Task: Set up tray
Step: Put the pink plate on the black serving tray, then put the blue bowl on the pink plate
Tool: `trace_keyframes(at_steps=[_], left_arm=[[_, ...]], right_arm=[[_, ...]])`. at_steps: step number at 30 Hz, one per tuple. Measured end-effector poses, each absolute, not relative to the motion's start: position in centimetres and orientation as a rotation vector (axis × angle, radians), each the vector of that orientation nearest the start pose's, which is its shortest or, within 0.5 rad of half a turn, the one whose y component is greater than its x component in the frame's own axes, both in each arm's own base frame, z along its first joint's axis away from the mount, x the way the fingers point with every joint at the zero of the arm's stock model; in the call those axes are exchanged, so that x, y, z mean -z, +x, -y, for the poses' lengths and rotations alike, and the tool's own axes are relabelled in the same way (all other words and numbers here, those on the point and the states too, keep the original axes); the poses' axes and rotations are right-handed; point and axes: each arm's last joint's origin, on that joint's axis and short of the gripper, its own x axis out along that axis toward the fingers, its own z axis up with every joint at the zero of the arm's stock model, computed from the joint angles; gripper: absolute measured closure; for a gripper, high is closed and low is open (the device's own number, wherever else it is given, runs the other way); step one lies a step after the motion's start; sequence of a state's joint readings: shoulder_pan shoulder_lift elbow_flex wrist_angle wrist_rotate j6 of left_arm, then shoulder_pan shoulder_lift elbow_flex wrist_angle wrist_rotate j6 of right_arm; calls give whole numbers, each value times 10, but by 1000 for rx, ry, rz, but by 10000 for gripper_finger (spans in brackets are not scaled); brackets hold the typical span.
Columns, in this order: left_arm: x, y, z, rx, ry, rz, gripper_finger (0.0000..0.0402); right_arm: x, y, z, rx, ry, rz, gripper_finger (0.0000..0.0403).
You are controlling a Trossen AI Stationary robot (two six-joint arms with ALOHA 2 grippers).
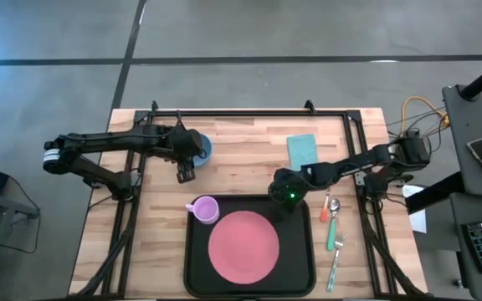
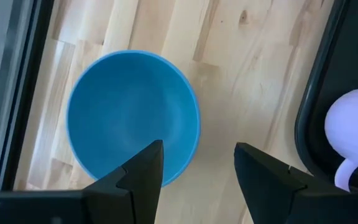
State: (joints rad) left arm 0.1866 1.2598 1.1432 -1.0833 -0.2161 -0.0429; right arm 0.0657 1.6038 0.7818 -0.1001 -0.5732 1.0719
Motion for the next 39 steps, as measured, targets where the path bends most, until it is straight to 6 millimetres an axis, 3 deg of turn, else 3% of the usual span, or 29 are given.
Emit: trace_keyframes(at_steps=[5, 11, 15, 20, 24, 39], left_arm=[[-293, 220, -49, -380, -19, -1204, 224], [-279, 224, -50, -311, 86, -1203, 224], [-262, 224, -54, -303, 102, -1214, 224], [-243, 225, -53, -225, 69, -1193, 224], [-227, 223, -53, -184, 112, -1188, 224], [-180, 215, -63, -284, 136, -1120, 241]], right_arm=[[-142, 272, -38, 247, 1046, -1296, 246], [-172, 260, -45, 403, 885, -1086, 198], [-197, 249, -49, 397, 786, -952, 182], [-214, 239, -50, 302, 641, -909, 168], [-220, 236, -49, 241, 551, -896, 161], [-224, 234, -49, 260, 611, -875, 163]])
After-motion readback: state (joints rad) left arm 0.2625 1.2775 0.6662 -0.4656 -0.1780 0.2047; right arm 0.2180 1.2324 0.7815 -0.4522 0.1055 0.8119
